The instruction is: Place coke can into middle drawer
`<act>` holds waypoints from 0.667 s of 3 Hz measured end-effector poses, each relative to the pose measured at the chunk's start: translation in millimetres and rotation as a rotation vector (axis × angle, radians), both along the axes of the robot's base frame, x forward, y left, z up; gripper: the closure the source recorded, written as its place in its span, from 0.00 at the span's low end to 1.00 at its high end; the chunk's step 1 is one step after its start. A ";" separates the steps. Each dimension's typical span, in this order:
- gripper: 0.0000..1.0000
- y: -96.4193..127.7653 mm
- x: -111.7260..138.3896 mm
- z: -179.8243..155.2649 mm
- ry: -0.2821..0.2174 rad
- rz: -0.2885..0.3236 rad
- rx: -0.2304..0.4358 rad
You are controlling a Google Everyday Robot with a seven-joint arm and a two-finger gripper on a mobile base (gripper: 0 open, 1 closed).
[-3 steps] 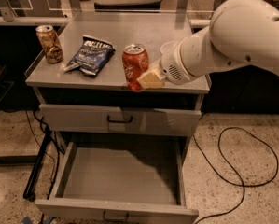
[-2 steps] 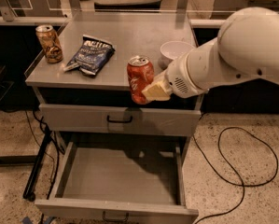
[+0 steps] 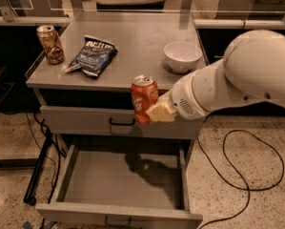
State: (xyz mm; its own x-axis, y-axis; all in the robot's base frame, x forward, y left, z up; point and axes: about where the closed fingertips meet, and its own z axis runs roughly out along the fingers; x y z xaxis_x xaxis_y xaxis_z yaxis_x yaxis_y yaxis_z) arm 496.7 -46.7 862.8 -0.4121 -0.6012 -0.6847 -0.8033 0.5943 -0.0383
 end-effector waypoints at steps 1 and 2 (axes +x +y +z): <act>1.00 10.9 -19.3 -45.5 0.111 0.010 -0.011; 1.00 22.5 -36.3 -95.7 0.219 0.026 -0.027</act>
Offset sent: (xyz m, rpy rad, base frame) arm -0.0529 0.0340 -0.1512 -0.0405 0.3396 0.0423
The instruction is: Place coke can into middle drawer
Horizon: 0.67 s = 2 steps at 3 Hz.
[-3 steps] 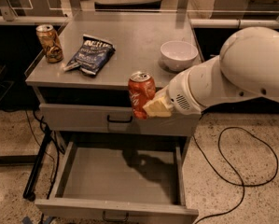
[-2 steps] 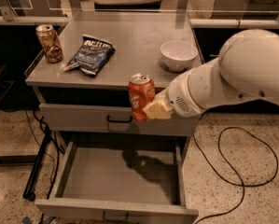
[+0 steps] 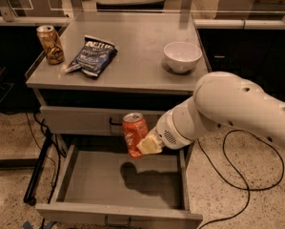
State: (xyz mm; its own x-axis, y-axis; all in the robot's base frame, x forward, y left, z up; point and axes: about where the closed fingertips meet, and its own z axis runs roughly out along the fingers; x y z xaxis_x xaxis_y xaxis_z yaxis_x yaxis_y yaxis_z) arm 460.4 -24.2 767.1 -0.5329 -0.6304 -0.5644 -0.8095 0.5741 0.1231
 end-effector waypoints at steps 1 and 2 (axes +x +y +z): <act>1.00 0.0 0.0 0.0 0.000 0.000 0.000; 1.00 14.8 0.3 -41.4 0.066 -0.004 0.009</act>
Offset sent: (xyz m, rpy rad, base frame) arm 0.0021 0.0368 -0.1087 0.0272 0.1771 -0.0159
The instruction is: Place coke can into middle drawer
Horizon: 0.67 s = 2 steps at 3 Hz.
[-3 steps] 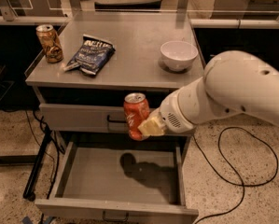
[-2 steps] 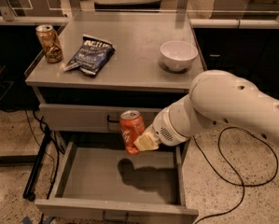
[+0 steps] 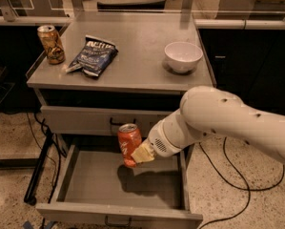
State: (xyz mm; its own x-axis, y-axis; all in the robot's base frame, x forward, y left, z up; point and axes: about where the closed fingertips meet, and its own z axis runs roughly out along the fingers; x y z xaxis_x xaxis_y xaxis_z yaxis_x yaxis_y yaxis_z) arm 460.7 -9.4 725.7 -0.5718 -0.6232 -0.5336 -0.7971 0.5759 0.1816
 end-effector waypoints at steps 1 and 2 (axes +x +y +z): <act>1.00 14.5 9.8 -39.2 0.048 -0.007 -0.004; 1.00 26.2 15.2 -74.8 0.099 -0.007 -0.013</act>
Offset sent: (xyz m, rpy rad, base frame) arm 0.0232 0.0358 -0.1133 -0.0221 0.1521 -0.0142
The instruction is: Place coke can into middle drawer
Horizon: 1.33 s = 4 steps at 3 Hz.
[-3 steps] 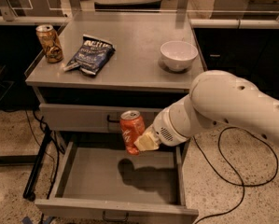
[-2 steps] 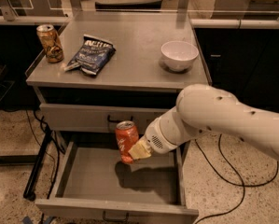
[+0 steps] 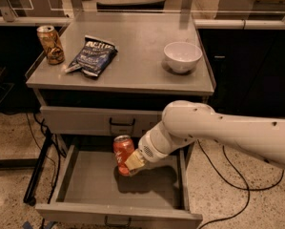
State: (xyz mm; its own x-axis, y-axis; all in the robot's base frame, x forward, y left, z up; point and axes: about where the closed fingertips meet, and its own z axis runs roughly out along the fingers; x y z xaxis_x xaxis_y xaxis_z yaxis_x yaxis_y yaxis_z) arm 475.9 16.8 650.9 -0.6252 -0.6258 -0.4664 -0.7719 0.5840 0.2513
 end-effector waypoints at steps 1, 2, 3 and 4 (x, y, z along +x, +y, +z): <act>1.00 0.0 0.0 0.0 0.000 0.000 0.000; 1.00 2.8 0.3 -34.0 0.070 -0.033 0.001; 1.00 3.9 5.6 -71.7 0.135 -0.063 -0.009; 1.00 4.0 10.3 -104.7 0.188 -0.079 -0.020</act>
Offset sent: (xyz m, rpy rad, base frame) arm 0.0022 0.0063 -0.0911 0.0045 0.1894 -0.0962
